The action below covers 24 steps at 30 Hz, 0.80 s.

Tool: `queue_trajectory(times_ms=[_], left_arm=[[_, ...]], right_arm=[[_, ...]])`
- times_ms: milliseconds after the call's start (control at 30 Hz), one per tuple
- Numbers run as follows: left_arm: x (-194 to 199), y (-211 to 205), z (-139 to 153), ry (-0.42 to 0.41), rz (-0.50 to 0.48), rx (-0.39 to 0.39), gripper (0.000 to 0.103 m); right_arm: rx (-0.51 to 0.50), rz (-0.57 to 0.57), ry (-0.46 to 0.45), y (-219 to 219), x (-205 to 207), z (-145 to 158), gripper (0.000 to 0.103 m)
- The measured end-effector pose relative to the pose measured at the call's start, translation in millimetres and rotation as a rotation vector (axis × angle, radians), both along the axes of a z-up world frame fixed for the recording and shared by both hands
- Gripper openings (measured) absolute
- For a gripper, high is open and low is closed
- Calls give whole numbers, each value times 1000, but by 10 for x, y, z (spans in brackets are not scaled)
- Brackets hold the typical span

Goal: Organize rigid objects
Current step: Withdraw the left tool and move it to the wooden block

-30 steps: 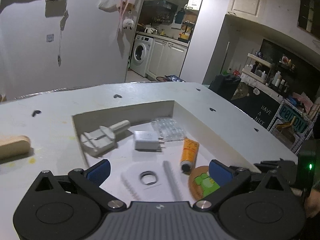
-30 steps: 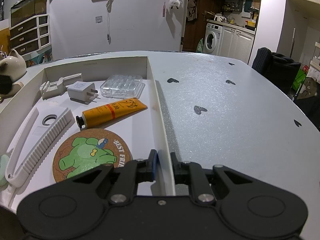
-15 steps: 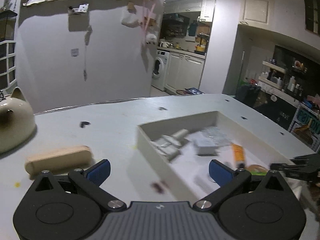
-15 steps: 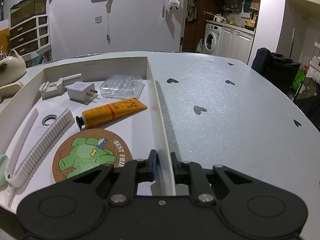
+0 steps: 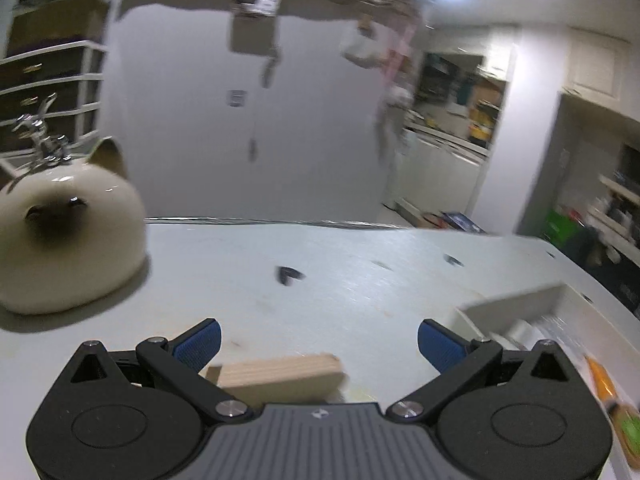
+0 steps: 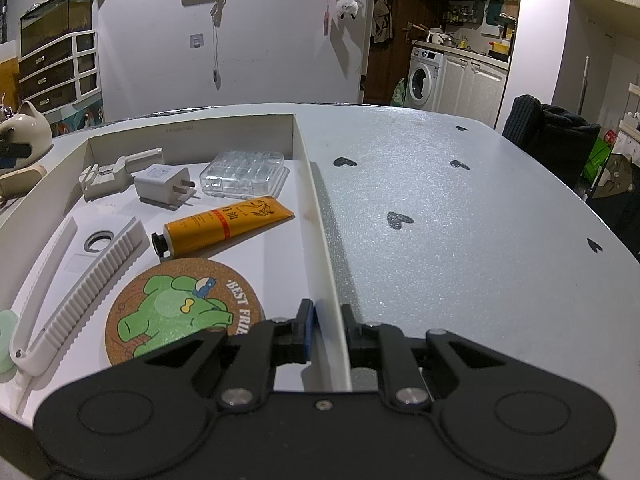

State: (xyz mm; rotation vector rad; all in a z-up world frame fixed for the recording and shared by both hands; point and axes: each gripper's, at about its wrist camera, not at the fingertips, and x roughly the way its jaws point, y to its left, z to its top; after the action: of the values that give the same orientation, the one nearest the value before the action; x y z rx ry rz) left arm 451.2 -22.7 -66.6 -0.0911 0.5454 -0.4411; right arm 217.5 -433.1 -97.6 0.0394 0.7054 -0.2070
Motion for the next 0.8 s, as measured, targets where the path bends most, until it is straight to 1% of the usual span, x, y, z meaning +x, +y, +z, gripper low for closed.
queue_trajectory(times_ms=[100, 133, 300, 433, 467, 567, 700, 733, 800], left_arm=[[81, 40, -55, 40, 10, -24, 103], [55, 47, -49, 27, 5, -24, 103], [-164, 67, -7, 29, -43, -2, 103], [-302, 89, -84, 110, -69, -16, 103], [-347, 92, -84, 100, -75, -12, 103], [-398, 79, -49, 88, -106, 18, 103], [-344, 53, 24, 8, -134, 100, 103], [-286, 52, 25, 5, -144, 118, 103], [-162, 66, 4, 38, -149, 133, 103]], right_arm=[[2, -1, -2, 6, 1, 6, 15], [3, -2, -3, 7, 2, 7, 15], [5, -1, -10, 5, -6, -3, 15], [10, 0, -16, -2, -20, -13, 15], [10, -1, -18, -1, -21, -15, 15], [7, -2, -20, 6, -22, -20, 15], [6, -3, -20, 13, -21, -23, 15], [5, -4, -21, 15, -20, -24, 15], [5, -5, -22, 18, -23, -24, 15]])
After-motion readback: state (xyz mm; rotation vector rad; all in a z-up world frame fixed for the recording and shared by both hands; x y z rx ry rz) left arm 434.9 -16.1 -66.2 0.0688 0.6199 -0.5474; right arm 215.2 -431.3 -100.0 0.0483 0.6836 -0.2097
